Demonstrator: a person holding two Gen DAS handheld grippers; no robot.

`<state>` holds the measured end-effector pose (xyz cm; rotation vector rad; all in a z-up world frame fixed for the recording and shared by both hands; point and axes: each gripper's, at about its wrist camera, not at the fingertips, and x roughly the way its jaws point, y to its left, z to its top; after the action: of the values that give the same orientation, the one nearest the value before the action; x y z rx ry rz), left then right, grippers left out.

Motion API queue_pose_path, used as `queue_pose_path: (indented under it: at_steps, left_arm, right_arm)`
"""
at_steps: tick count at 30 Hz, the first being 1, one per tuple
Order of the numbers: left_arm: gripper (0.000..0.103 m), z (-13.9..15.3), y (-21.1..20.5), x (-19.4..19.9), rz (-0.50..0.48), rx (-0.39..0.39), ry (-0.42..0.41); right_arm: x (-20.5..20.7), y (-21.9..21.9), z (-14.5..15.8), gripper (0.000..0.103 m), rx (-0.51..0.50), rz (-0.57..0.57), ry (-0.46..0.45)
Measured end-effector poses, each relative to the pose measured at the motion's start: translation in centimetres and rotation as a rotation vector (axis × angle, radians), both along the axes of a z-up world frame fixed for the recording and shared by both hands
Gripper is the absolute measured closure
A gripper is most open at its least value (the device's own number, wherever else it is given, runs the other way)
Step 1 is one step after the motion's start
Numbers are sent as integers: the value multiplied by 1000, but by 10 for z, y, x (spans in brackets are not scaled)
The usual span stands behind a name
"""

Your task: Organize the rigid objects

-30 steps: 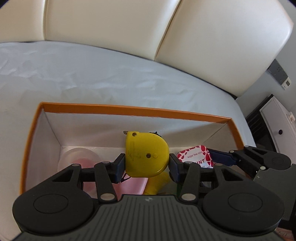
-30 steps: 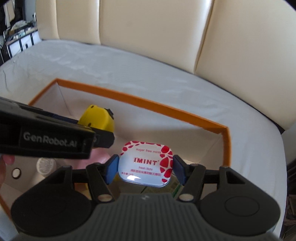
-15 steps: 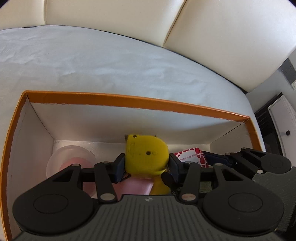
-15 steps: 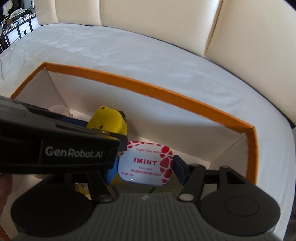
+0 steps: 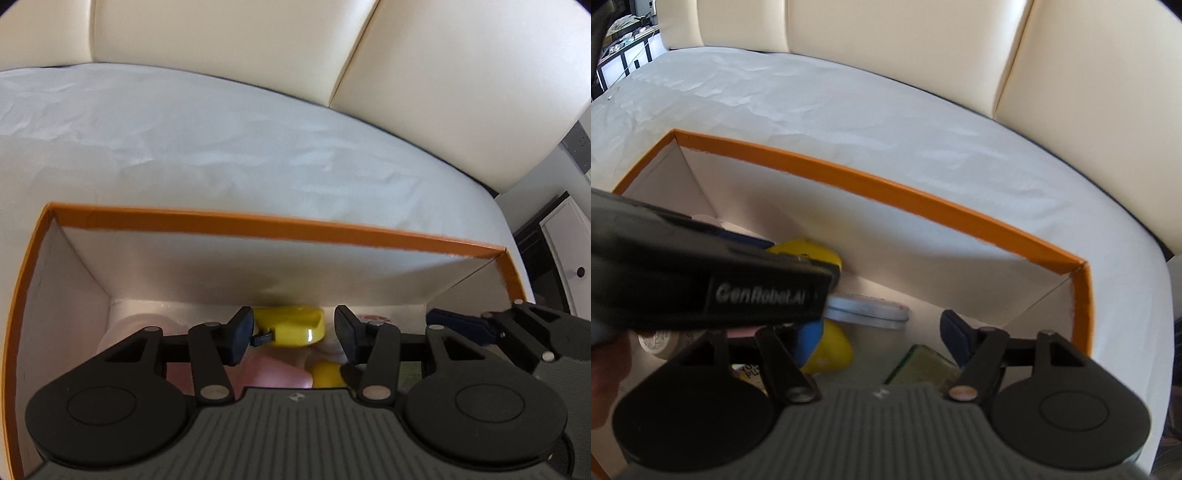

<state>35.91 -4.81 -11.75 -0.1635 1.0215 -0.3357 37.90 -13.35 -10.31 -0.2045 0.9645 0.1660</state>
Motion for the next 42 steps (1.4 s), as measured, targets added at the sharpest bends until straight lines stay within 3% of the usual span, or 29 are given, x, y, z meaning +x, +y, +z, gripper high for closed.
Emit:
queue_pose_path:
  at_steps: [4,9,15,19,23,25,33,39,42]
  left_arm:
    - [43,3,-6,2,-7,29,-14]
    - [23,7,-7,-6,-19,41,-36]
    - [15,21,-9,-22,-23,52,-112]
    - [13,30,-6,-32,-11,49,-150]
    - [9,43,5,-48,38,-9,-189]
    - [8,52,11,-60,70,-39,-231]
    - [7,93,28,-113,135,-36,-424]
    - [6,127,35,-166,193,91,-588]
    - [6,137,32,-195,187,202,-671]
  right_arm:
    - [-3,-1,3,28,-20,10,-10]
    - [-6,-3,4,27,-13,-6,-6]
    - [-14,-3,9,21,-6,-6,-17]
    - [-26,-5,21,21,4,7,-31]
    - [-40,-4,34,21,-4,12,-54]
    - [-49,-5,40,20,0,7,-69]
    - [-93,-10,72,18,43,-28,-176]
    - [-140,-16,106,8,83,-76,-331]
    - [-165,-17,119,7,114,-105,-408]
